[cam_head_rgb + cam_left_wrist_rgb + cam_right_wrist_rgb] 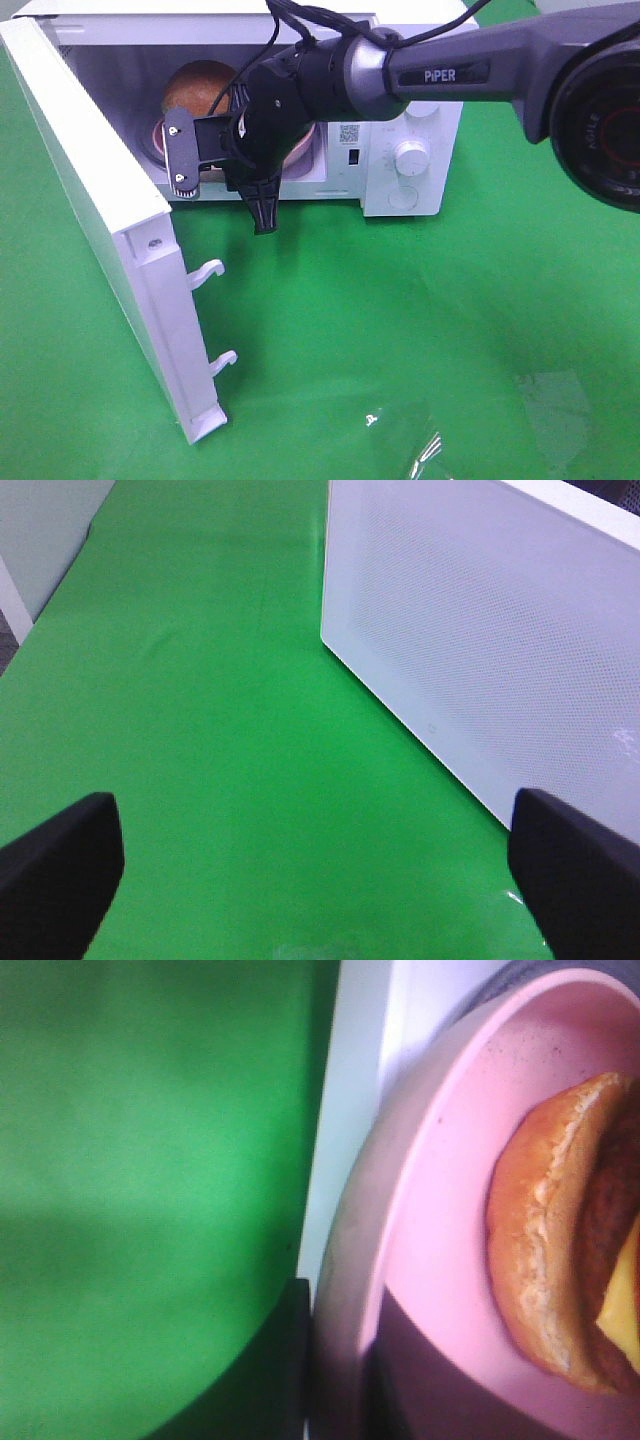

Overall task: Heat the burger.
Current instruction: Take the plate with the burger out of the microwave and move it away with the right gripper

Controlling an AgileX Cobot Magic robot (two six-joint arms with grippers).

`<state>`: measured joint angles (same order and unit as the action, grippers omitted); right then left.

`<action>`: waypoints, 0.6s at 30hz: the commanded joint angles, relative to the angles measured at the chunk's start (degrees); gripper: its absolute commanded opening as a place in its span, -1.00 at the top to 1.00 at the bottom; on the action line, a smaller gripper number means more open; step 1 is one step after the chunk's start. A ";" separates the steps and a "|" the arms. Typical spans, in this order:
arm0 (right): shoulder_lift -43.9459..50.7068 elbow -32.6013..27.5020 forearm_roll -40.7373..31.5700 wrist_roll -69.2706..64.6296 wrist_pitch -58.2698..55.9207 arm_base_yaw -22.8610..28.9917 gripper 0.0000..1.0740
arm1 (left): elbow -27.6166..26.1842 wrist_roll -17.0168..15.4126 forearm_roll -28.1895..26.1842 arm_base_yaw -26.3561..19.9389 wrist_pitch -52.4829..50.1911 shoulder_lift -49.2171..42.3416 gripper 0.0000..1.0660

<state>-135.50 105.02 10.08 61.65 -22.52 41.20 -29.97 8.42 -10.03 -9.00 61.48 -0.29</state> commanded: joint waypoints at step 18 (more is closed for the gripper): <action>12.03 -16.39 -1.03 9.22 7.33 -0.17 1.00 | 0.23 -0.29 -0.34 0.40 0.06 -0.29 -0.81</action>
<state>-124.79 88.58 8.94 69.84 -17.07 41.20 -29.97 8.42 -10.03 -9.00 61.48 -0.29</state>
